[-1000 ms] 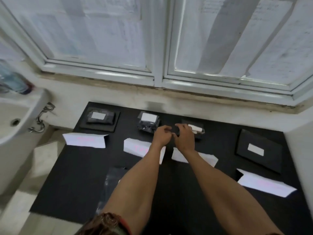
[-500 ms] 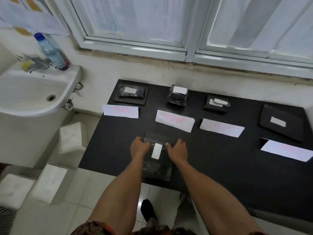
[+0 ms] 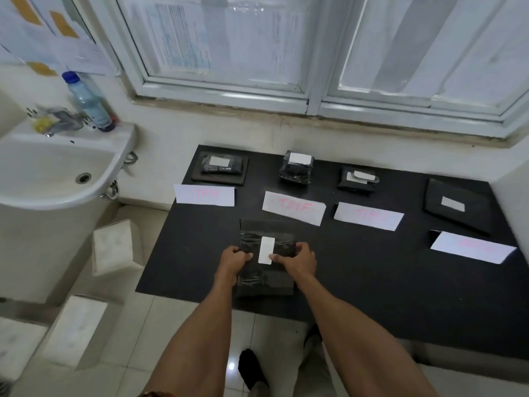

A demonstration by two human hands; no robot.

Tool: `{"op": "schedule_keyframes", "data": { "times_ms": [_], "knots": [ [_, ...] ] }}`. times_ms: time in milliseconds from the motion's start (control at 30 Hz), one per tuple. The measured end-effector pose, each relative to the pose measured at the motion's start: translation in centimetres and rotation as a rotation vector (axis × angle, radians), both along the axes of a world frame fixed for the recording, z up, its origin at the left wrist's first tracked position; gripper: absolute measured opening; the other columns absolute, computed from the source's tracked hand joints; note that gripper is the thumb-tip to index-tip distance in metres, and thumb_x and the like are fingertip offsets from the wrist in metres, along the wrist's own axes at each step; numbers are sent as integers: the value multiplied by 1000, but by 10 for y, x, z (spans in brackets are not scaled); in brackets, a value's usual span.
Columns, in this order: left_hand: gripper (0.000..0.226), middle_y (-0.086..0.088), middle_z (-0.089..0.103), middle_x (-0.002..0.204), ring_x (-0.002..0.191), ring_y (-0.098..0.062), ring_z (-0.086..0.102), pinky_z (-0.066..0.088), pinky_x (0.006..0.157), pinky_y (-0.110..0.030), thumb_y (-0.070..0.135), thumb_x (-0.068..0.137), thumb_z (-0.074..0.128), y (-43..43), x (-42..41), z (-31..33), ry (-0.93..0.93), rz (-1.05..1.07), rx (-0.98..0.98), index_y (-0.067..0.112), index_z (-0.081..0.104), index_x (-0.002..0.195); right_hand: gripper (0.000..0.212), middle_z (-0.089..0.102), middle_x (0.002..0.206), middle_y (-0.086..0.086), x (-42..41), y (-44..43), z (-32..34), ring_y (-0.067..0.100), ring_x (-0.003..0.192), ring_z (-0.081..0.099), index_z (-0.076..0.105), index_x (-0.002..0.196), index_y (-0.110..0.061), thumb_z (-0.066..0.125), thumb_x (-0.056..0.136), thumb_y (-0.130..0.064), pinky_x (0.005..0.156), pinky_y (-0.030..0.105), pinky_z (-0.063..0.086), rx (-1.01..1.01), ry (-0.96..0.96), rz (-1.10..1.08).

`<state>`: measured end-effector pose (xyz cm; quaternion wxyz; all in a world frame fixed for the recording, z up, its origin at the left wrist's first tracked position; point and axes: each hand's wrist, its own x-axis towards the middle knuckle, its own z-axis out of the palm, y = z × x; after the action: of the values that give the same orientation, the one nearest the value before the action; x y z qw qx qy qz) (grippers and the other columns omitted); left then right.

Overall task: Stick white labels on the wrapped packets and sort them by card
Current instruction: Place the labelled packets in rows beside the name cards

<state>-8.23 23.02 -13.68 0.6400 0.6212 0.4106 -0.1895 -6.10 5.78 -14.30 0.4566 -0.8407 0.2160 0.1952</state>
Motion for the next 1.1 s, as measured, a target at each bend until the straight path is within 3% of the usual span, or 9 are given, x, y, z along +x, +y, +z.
{"op": "schedule_keyframes", "data": {
  "times_ms": [167,333,433,567,733,833,900,1000,1100],
  "knots": [
    [45,-17,74,99,92,-35,72,57,83,-53,26,70,86,-21,22,45,-75,-35,-255,7,68,106,72,55,100,-5,21,-14,47,14,91,55,40,107,-22,89,57,-38,82,29,49,83,-195,38],
    [48,-16,72,101,89,-31,69,58,75,-42,24,67,88,-77,60,74,-154,151,-218,4,68,105,49,65,105,-3,40,-48,82,18,102,63,52,117,-23,74,78,-41,84,26,48,89,-400,-39],
    [61,-14,70,107,92,-32,67,58,78,-44,34,67,87,-128,90,84,-193,176,-304,6,63,115,69,58,129,3,67,-96,94,24,120,53,42,135,-23,67,79,-54,100,41,45,-75,-388,-74],
    [51,-16,69,107,97,-33,67,54,90,-52,32,74,83,-201,126,94,-243,281,-404,5,60,111,101,45,140,11,92,-162,104,32,129,42,26,145,-17,70,68,-66,103,50,39,-160,-318,-321],
    [52,-16,68,110,98,-34,67,53,89,-58,36,76,81,-317,191,92,-243,295,-507,8,58,114,81,55,129,10,148,-268,95,25,112,58,38,134,-12,83,70,-32,94,38,51,358,-305,-557],
    [53,-15,65,112,103,-35,63,51,91,-60,31,78,80,-366,225,91,-221,263,-557,10,54,119,62,60,124,14,182,-324,90,24,98,63,43,133,-10,74,79,-8,74,34,56,618,-308,-640],
    [53,-15,64,118,106,-33,62,51,94,-56,19,78,79,-393,248,87,-237,217,-523,10,53,123,55,63,119,16,206,-366,90,28,94,65,45,133,-12,66,84,1,74,40,57,765,-299,-662],
    [61,-12,60,126,110,-31,60,52,95,-50,6,76,77,-426,278,83,-280,132,-374,14,49,130,52,65,114,14,240,-430,84,32,93,65,47,131,-16,62,85,3,82,51,55,799,-251,-654],
    [73,-9,54,123,105,-30,60,59,81,-43,0,76,76,-451,307,80,-311,100,-284,21,43,138,47,67,109,14,268,-483,82,31,88,67,52,127,-13,63,84,4,80,49,55,775,-229,-631]
  ]
}}
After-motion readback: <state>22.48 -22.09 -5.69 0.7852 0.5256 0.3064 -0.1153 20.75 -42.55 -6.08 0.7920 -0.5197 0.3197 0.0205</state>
